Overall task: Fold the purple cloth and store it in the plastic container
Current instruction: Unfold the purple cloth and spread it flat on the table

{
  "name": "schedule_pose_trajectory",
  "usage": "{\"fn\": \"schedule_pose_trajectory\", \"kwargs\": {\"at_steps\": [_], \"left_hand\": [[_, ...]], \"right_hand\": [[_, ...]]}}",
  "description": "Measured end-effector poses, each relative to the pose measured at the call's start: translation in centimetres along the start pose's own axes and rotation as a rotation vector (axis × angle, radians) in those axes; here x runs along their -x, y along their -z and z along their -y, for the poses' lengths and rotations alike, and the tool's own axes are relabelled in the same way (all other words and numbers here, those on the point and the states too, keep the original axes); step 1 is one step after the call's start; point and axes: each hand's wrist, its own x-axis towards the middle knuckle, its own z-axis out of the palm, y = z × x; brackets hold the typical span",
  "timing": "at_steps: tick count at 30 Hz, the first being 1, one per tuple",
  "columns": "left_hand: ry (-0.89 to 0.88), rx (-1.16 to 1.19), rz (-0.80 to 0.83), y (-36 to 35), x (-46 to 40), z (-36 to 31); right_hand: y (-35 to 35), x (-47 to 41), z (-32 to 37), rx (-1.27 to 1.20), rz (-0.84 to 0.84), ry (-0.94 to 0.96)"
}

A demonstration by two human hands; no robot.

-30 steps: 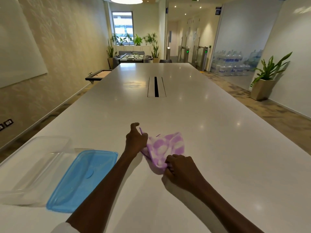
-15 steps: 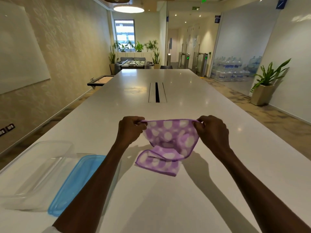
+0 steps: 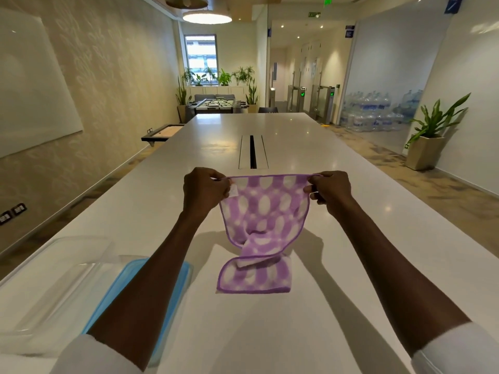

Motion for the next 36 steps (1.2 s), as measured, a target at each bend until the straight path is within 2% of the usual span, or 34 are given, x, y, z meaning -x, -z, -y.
{"fn": "schedule_pose_trajectory", "kwargs": {"at_steps": [3, 7, 10, 14, 17, 20, 23, 26, 31, 34, 36], "left_hand": [[0.061, 0.061, 0.051, -1.3, -1.1, 0.7], [0.12, 0.135, 0.112, -3.0, -2.1, 2.2], [0.168, 0.164, 0.181, -4.2, -2.5, 3.1], [0.207, 0.203, 0.383, -5.6, -2.1, 4.3], [0.246, 0.122, 0.435, -6.5, -0.9, 5.4], [0.259, -0.02, 0.394, -7.1, 0.6, 6.1], [0.247, -0.2, 0.338, -7.3, 2.4, 6.7], [0.311, -0.242, 0.369, -7.3, 3.8, 6.9], [0.397, -0.21, 0.423, -7.6, 5.2, 7.2], [0.445, -0.129, 0.448, -7.8, 5.9, 7.3], [0.458, -0.119, 0.46, -7.6, 6.4, 7.1]], "right_hand": [[-1.3, -1.3, -0.6, -0.083, -0.024, -0.045], [-3.1, -2.7, -1.4, -0.198, 0.125, -0.041], [-4.6, -3.3, -2.3, -0.077, 0.277, 0.018], [-5.8, -3.5, -4.3, 0.109, 0.453, 0.032], [-6.2, -3.3, -5.7, 0.374, 0.47, 0.107], [-6.3, -2.6, -6.9, 0.626, 0.45, 0.232], [-6.3, -0.8, -7.8, 0.666, 0.371, 0.263], [-6.0, 1.5, -7.7, 0.699, 0.362, 0.306], [-5.7, 5.3, -6.8, 0.743, 0.64, 0.382], [-6.3, 7.5, -6.5, 0.806, 0.647, 0.339], [-6.7, 8.9, -6.9, 0.786, 0.633, 0.159]]}}
